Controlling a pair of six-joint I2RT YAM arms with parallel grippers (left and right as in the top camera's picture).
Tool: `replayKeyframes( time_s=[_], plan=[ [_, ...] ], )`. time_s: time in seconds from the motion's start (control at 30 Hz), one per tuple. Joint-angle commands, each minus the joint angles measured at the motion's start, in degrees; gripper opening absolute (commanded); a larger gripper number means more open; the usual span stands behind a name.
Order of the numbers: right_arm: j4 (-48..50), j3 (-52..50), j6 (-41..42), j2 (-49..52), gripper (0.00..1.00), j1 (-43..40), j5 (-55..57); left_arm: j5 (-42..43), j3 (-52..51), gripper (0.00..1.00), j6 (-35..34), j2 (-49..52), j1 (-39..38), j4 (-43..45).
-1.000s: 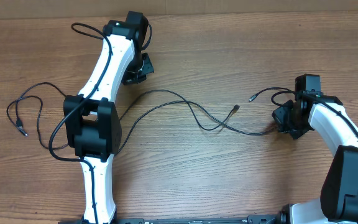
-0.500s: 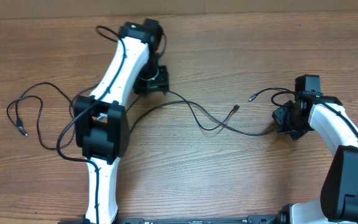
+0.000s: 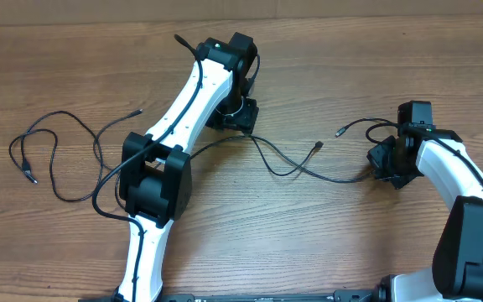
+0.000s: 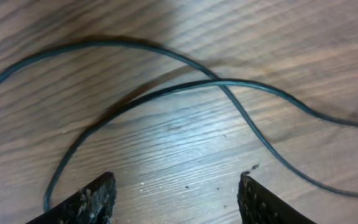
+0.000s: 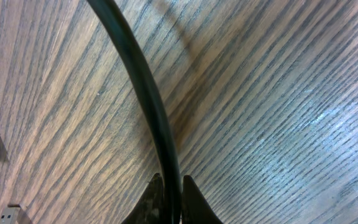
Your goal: Untangle cables
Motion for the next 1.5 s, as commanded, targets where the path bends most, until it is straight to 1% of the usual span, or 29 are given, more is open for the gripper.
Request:
replayKeyframes(
  time_s=[0.0,0.03,0.07,0.1,0.17,0.23,0.33,0.4,0.43,0.47,0.53,0.63,0.73,0.8,1.0,1.1,1.17,1.27,1.3,1.33,1.37,1.47],
  plan=[
    [0.07,-0.48,-0.46,-1.07,0.08,0.33,0.09,-0.04,0.72,0.63,7.63,-0.07,-1.27,0.57],
    [0.07,-0.48,-0.46,-1.07,0.08,0.33,0.09,-3.06,0.72,0.61,7.21,-0.07,-1.33,1.42],
    [0.07,-0.48,-0.46,-1.07,0.08,0.33,0.09,-5.68,0.72,0.55,6.97,-0.04,-1.33,2.45],
    [0.07,-0.48,-0.46,-1.07,0.08,0.33,0.09,-7.54,0.72,0.53,6.99,-0.04,-1.33,3.32],
    [0.02,-0.48,-0.46,-1.07,0.08,0.33,0.09,-11.67,0.72,0.53,7.67,-0.04,-1.11,5.68],
    [-0.13,-0.48,-0.46,-1.07,0.08,0.33,0.09,-14.84,0.72,0.54,11.34,-0.04,-0.92,8.39],
    [-0.17,-0.48,-0.46,-1.07,0.08,0.33,0.09,-16.81,0.72,0.63,21.29,-0.04,-0.59,11.08],
    [-0.17,-0.48,-0.46,-1.07,0.08,0.33,0.11,-17.09,0.72,0.7,26.62,-0.04,-0.13,12.04],
    [-0.15,-0.48,-0.46,-1.07,0.08,0.33,0.11,-17.09,0.72,0.74,28.61,-0.04,0.26,12.26],
    [-0.15,-0.48,-0.46,-1.07,0.08,0.33,0.11,-17.05,0.72,0.74,30.75,-0.04,0.79,12.39],
    [-0.15,-0.48,-0.48,-1.07,0.08,0.33,0.11,-16.9,0.5,0.67,33.97,-0.04,2.19,12.74],
    [-0.13,-0.48,-0.48,-1.07,0.08,0.33,0.11,-12.94,-0.66,0.59,39.58,-0.04,4.55,12.85],
    [-0.07,-0.48,-0.46,-1.07,0.08,0.33,0.11,-7.45,-3.48,0.59,45.07,-0.04,7.04,12.85],
    [0.15,-0.48,-0.46,-1.07,0.08,0.33,0.11,-5.49,-5.97,0.6,46.8,-0.04,8.76,13.27],
    [0.74,-0.48,-0.46,-1.07,0.08,0.33,0.11,-3.06,-14.1,0.59,46.77,-0.04,12.63,17.7],
    [0.74,-0.48,-0.46,-1.07,0.08,0.33,0.11,-2.45,-18.43,0.54,46.58,-0.04,13.03,21.16],
    [0.74,-0.48,-0.46,-1.07,0.08,0.33,0.11,-2.62,-21.03,0.45,46.58,-0.04,13.03,23.26],
    [0.74,-0.48,-0.46,-1.07,0.08,0.33,0.11,-2.89,-23.85,0.25,46.58,-0.04,13.03,24.81],
    [0.74,-0.48,-0.46,-1.07,0.08,0.33,0.11,-2.82,-24.33,0.14,46.56,-0.04,13.03,24.63],
    [0.76,-0.48,-0.46,-1.07,0.08,0.33,0.11,-2.8,-24.48,0.06,46.42,-0.04,13.03,24.28],
    [0.76,-0.48,-0.46,-1.07,0.09,0.33,0.11,-2.71,-24.5,0.04,45.0,-0.04,13.03,23.54],
    [0.94,-0.48,-0.44,-1.07,0.09,0.33,0.11,-3.26,-24.5,0.04,42.25,-0.04,13.03,23.8]
  ],
)
